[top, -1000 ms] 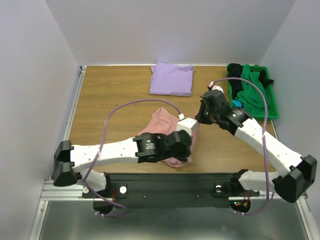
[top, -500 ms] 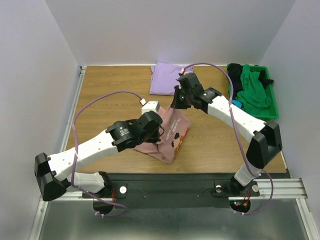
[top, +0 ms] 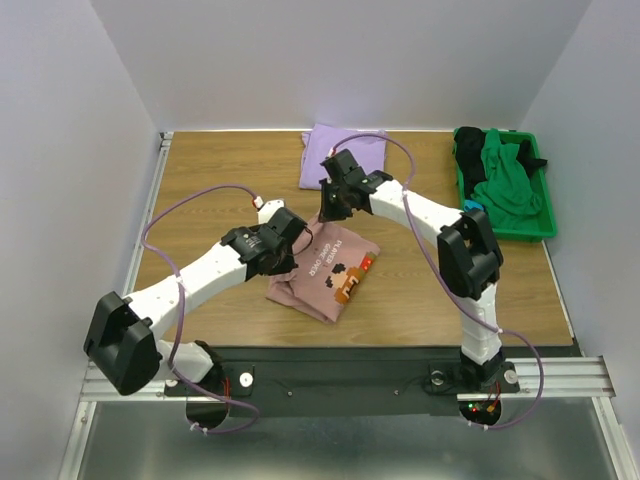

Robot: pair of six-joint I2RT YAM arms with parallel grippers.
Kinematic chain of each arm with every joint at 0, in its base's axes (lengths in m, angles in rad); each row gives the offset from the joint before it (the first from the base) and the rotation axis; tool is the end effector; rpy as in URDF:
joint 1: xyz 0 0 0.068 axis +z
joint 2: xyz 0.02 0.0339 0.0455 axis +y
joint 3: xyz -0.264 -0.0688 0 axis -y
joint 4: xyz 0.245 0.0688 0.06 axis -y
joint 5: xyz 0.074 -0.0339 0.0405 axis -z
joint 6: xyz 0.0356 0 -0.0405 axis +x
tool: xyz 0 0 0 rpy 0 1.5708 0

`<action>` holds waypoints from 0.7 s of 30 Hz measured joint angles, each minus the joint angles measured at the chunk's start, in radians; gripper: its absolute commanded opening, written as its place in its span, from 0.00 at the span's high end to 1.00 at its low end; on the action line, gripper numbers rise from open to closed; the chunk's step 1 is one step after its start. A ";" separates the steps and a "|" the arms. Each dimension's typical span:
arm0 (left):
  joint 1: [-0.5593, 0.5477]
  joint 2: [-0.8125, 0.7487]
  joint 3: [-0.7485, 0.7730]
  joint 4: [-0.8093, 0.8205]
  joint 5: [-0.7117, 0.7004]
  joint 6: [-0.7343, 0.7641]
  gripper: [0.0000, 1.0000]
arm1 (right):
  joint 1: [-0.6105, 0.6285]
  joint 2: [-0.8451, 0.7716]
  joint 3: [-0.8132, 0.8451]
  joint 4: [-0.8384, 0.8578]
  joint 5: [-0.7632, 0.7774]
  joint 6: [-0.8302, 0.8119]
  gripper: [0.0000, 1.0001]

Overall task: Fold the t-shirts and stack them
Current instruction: Fold the tshirt

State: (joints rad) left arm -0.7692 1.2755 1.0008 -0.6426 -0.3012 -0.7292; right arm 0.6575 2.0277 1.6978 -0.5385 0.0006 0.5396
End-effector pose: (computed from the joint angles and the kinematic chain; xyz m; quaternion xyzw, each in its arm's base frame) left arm 0.1948 -0.1739 0.2716 -0.0294 0.9371 -0.1121 0.3291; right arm 0.3629 0.2802 0.2442 -0.0552 0.9373 0.1936 0.2844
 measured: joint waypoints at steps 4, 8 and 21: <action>0.069 0.042 -0.023 0.017 0.009 0.007 0.34 | 0.003 0.089 0.057 0.001 -0.011 0.005 0.06; 0.105 0.052 -0.024 0.005 -0.009 0.005 0.02 | 0.003 0.126 0.089 0.008 -0.010 -0.006 0.00; 0.111 -0.196 -0.280 0.201 0.105 -0.087 0.02 | 0.000 -0.155 -0.269 0.093 -0.020 -0.065 0.00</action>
State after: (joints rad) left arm -0.6586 1.0794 0.7204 -0.4419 -0.1963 -0.8165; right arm 0.6579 1.8729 1.4284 -0.4458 -0.0196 0.4744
